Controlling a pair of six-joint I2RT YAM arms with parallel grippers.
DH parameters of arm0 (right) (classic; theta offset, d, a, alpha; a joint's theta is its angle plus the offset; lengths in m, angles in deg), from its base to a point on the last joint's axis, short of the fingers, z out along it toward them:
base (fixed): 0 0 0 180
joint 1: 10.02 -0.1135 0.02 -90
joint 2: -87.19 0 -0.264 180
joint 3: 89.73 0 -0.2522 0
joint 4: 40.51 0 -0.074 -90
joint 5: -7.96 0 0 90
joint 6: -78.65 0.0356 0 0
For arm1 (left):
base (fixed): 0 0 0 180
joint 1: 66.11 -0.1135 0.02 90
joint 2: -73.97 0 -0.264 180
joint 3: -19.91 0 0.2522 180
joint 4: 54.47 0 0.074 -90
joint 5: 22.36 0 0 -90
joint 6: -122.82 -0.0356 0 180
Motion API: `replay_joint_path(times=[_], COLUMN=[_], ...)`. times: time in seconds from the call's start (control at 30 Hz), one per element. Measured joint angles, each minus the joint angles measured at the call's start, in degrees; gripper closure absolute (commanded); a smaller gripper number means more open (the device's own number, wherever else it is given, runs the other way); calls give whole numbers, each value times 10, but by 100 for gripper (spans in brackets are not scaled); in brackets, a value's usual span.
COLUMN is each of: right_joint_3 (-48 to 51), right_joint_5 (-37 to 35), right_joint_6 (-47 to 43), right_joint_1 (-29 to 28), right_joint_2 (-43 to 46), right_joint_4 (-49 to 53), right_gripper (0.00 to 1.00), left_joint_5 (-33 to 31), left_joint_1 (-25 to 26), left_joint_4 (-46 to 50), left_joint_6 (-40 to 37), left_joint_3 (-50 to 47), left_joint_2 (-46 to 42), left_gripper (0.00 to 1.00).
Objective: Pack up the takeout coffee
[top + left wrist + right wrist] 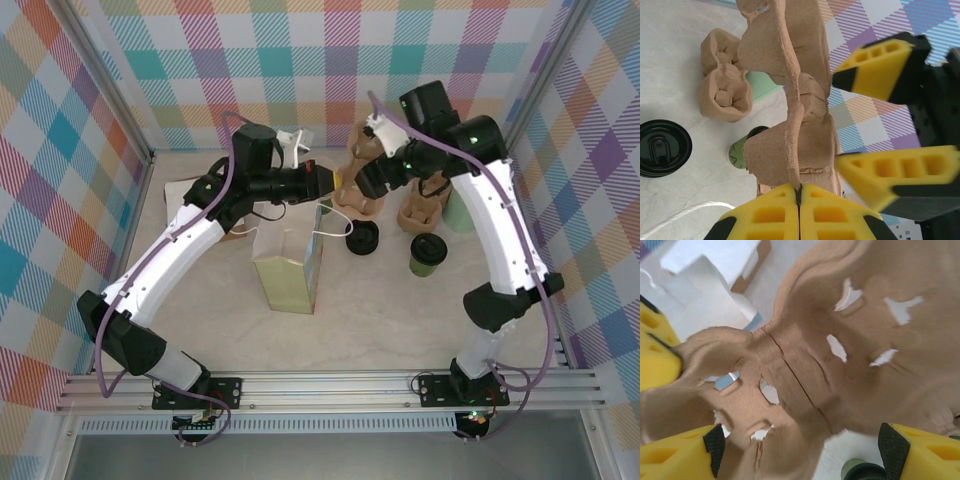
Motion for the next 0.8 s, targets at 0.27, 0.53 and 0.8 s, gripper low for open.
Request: replay_joint_path(times=[0.27,0.53,0.8], right_joint_3=[-16,-18,-18], right_joint_5=[-17,-21,-20], right_joint_6=[-17,-25,-29], right_joint_1=[-17,-17,-18], right_joint_2=[-32,-42,-44], right_joint_4=[8,8,10], right_gripper=[33,49,64], left_joint_5=[2,2,2], left_joint_1=[3,3,3], left_joint_4=[11,13,13], left_joint_6=[-5,-7,-11], left_joint_3=[0,0,0], left_joint_2=[0,0,0], left_gripper=[95,95,93])
